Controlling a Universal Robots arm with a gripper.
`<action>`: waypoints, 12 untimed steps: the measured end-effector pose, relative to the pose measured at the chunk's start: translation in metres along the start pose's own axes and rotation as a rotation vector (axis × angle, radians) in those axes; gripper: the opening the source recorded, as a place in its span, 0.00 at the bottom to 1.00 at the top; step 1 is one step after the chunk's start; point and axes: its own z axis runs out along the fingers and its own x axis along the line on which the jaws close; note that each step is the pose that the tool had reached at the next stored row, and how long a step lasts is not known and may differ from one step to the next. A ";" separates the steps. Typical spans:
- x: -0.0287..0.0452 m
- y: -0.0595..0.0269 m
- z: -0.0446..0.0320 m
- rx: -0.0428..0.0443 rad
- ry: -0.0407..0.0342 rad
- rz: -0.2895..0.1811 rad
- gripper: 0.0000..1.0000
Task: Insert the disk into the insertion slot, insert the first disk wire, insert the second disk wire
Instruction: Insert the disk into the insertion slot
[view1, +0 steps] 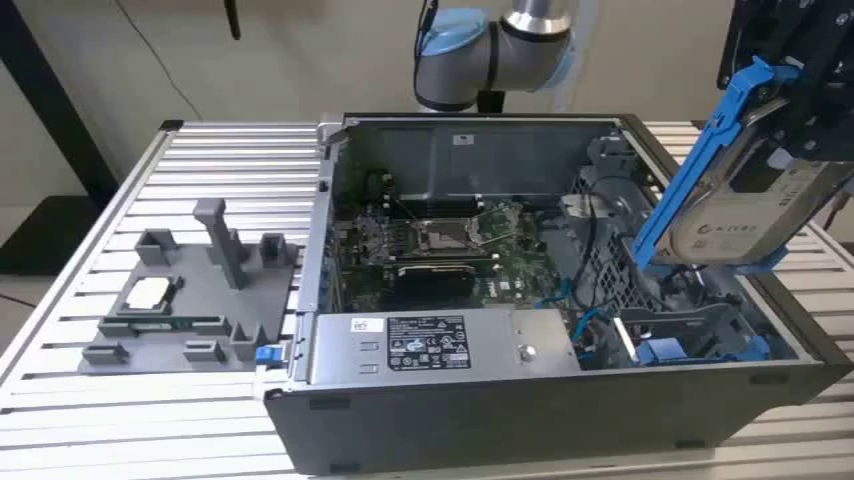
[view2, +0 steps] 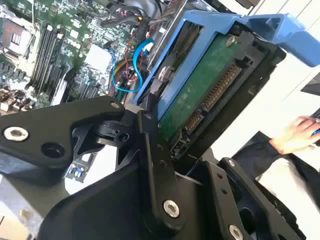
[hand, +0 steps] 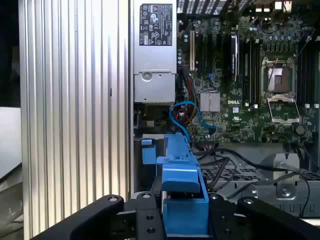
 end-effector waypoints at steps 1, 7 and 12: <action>0.0000 0.0000 0.0000 0.0000 0.0000 0.000 0.33; 0.0000 0.0000 0.0006 0.0001 0.0000 0.000 0.33; 0.0000 -0.0001 0.0028 0.0012 0.0056 0.000 0.33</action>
